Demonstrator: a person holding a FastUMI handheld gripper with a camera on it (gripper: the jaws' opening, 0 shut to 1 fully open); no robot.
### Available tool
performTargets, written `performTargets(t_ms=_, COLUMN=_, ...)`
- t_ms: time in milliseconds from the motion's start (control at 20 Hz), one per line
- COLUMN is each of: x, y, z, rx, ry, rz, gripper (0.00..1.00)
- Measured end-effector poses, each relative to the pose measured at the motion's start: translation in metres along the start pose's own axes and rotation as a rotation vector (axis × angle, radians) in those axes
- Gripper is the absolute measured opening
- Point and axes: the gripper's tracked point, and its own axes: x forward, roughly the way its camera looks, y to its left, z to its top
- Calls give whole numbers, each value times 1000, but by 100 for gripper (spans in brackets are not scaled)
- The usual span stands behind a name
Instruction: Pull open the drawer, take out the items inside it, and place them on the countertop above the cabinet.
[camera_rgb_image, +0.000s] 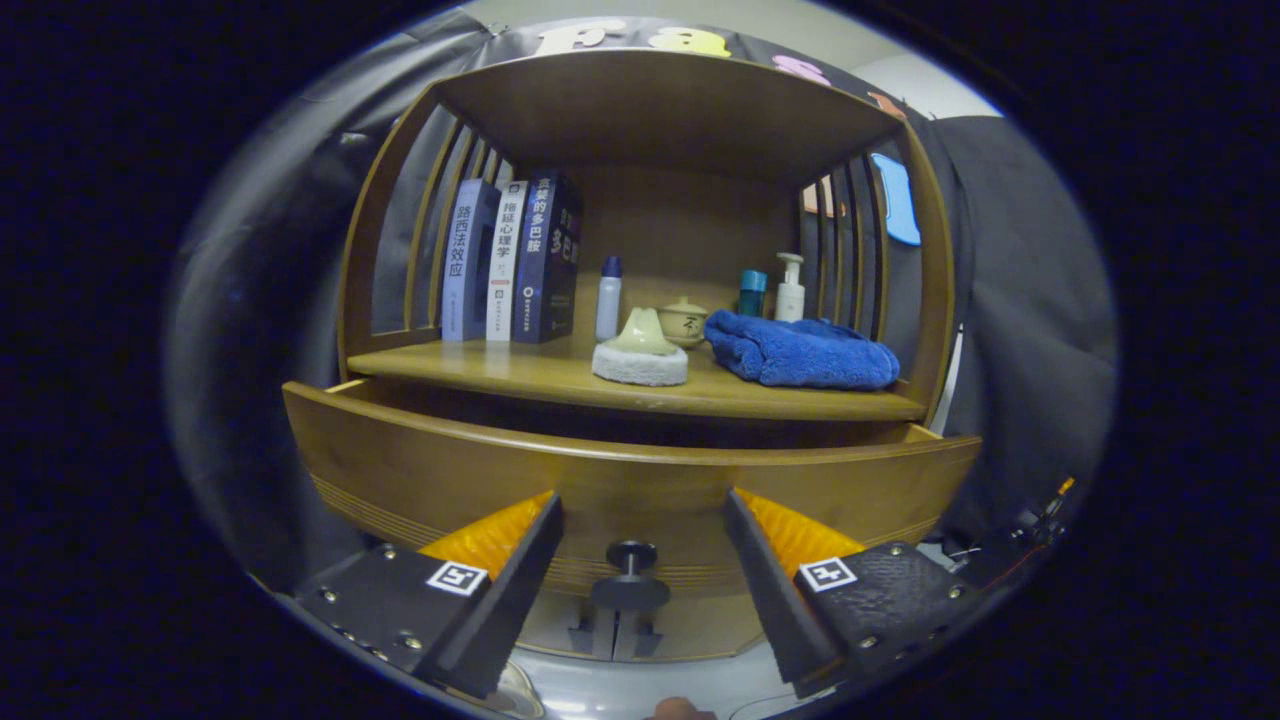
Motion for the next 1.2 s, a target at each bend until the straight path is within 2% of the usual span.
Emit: performTargets(t_ms=1200, x=46, y=3, z=7, rx=-15, ry=-10, rz=4, gripper=98)
